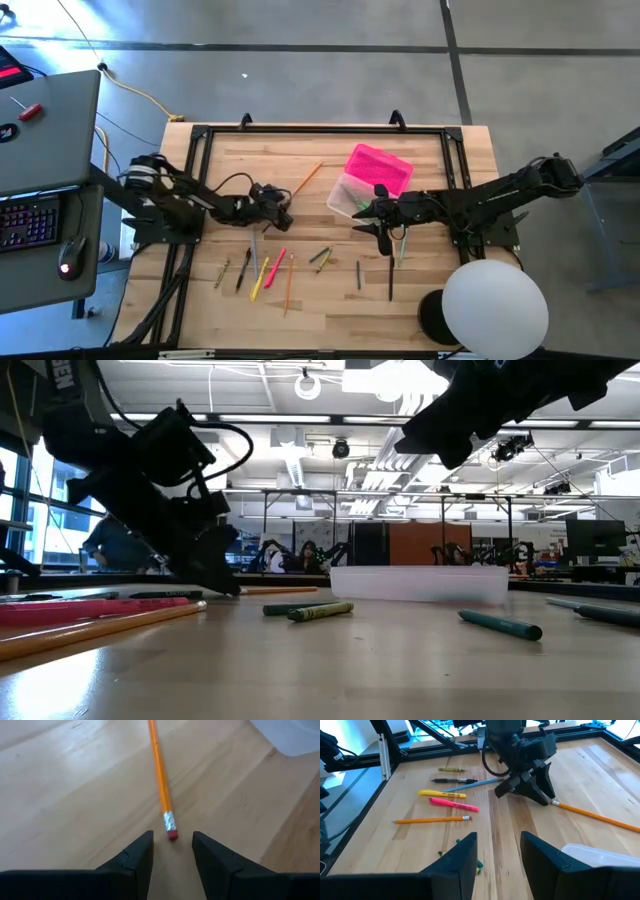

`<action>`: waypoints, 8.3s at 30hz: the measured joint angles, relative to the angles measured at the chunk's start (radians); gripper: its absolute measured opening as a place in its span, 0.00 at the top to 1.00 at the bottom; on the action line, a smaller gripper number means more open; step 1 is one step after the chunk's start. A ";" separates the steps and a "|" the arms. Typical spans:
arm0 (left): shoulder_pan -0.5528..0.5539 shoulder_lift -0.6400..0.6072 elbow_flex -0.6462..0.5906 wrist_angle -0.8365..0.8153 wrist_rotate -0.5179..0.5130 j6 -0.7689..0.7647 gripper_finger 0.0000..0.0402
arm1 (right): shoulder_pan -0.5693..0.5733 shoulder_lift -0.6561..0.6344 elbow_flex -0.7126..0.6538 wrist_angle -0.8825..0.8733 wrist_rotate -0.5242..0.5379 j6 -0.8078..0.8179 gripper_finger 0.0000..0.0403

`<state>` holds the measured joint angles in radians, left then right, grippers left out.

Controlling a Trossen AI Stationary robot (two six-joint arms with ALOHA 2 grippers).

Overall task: Pick & place school supplies into a supply box
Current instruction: Put the top orange pencil into the pink supply box, then put the top dark green crayon into the pink supply box

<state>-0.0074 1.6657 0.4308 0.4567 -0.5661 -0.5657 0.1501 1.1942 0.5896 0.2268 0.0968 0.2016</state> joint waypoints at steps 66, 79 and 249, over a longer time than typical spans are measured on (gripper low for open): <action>-0.032 -0.291 0.106 -0.033 0.317 0.386 0.97 | 0.000 0.000 0.000 -0.004 0.037 0.000 0.68; 0.030 -0.040 0.453 -0.336 0.347 0.427 0.97 | 0.000 0.000 0.001 0.003 0.048 0.005 0.68; 0.033 0.089 0.763 -0.622 0.329 0.505 0.91 | -0.246 0.251 0.117 -0.520 0.343 -0.287 0.79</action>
<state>0.0257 1.7546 1.1938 -0.1657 -0.2371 -0.0604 -0.0959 1.4456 0.7070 -0.2931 0.4395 -0.0856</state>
